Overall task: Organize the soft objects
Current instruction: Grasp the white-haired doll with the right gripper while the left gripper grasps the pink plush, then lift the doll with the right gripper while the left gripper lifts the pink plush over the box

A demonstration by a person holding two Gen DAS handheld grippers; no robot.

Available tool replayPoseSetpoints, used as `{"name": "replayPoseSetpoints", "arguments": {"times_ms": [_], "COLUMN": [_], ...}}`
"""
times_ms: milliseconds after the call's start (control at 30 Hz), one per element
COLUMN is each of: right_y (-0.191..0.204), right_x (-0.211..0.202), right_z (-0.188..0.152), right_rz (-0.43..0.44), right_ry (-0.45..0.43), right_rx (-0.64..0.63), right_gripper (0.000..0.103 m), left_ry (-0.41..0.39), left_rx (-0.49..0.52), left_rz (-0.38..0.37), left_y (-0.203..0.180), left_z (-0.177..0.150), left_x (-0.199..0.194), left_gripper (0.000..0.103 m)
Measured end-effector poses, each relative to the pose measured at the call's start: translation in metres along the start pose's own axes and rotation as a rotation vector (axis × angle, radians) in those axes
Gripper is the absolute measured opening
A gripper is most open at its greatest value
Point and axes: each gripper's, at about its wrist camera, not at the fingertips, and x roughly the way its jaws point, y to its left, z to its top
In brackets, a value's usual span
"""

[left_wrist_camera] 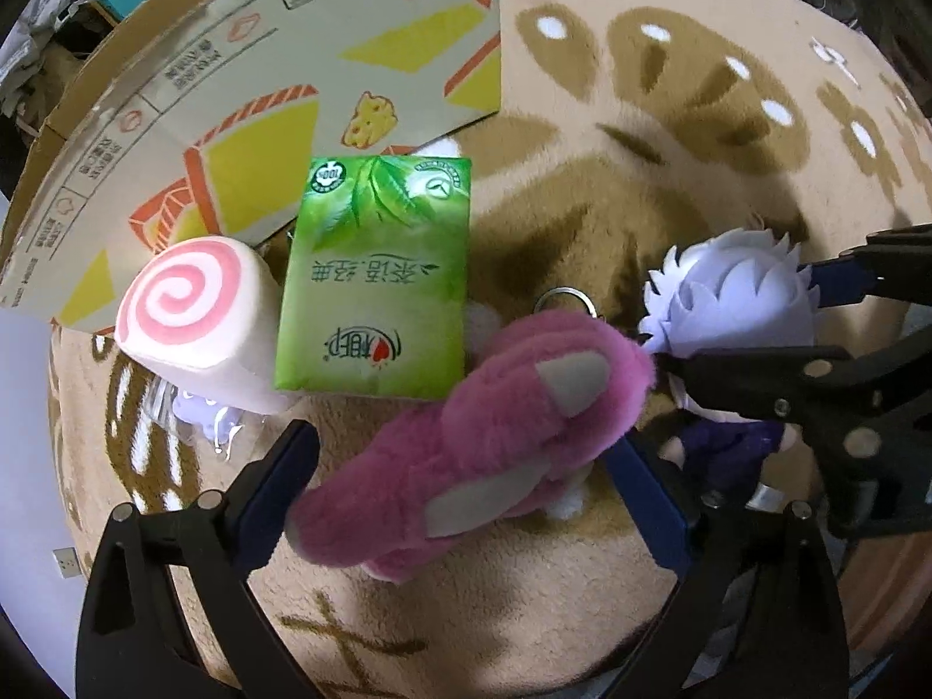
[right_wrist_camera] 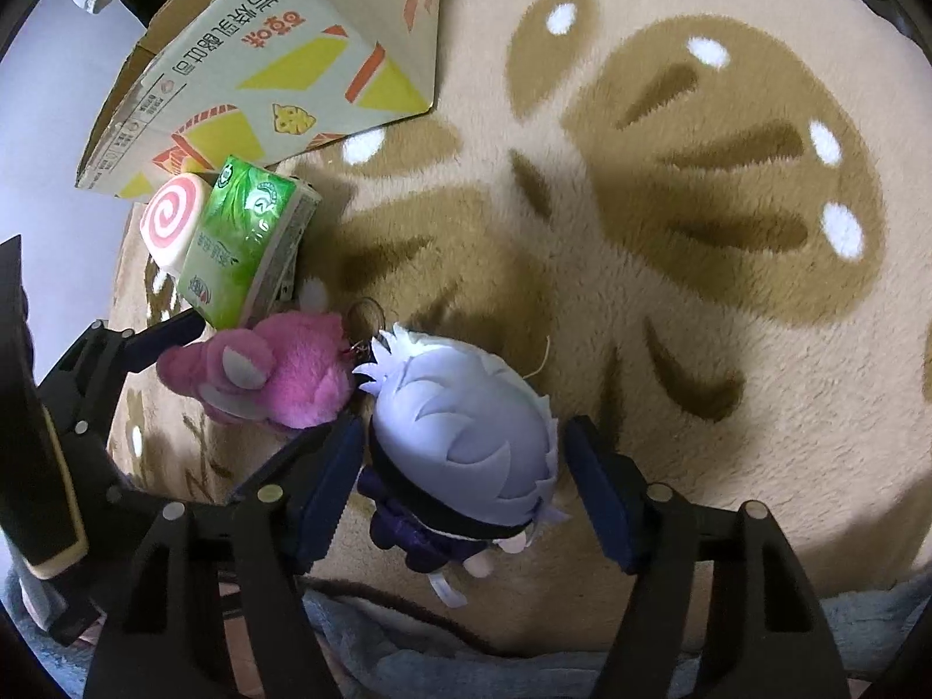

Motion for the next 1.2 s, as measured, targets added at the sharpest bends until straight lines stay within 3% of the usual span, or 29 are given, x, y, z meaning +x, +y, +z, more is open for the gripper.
{"name": "replayPoseSetpoints", "arguments": {"times_ms": [67, 167, 567, 900, 1033, 1200], "right_y": [0.000, 0.002, 0.003, 0.008, 0.013, 0.024], "right_x": [0.001, 0.002, -0.019, -0.029, -0.039, -0.056], "right_z": [0.000, 0.001, 0.004, 0.007, 0.008, 0.006], "right_rz": [0.005, 0.016, 0.061, 0.058, 0.071, 0.070], "right_ry": [0.004, -0.004, -0.091, -0.141, -0.190, -0.280], "right_rx": [0.002, 0.006, -0.013, -0.041, -0.073, -0.138], "right_gripper": [0.075, 0.062, 0.060, 0.060, 0.060, 0.060], "left_ry": [-0.001, -0.004, -0.016, 0.005, -0.023, -0.108], "left_rx": [0.001, -0.005, -0.027, -0.102, -0.139, -0.196], "left_rz": [-0.002, -0.011, -0.020, -0.042, -0.028, 0.045], "left_y": [-0.003, -0.003, 0.011, 0.031, 0.043, 0.055], "left_z": [0.003, 0.005, -0.005, -0.016, -0.028, -0.035], "left_x": [0.005, 0.006, -0.007, -0.018, -0.032, -0.061], "left_gripper": [0.097, 0.095, 0.087, 0.082, 0.082, 0.082]}}
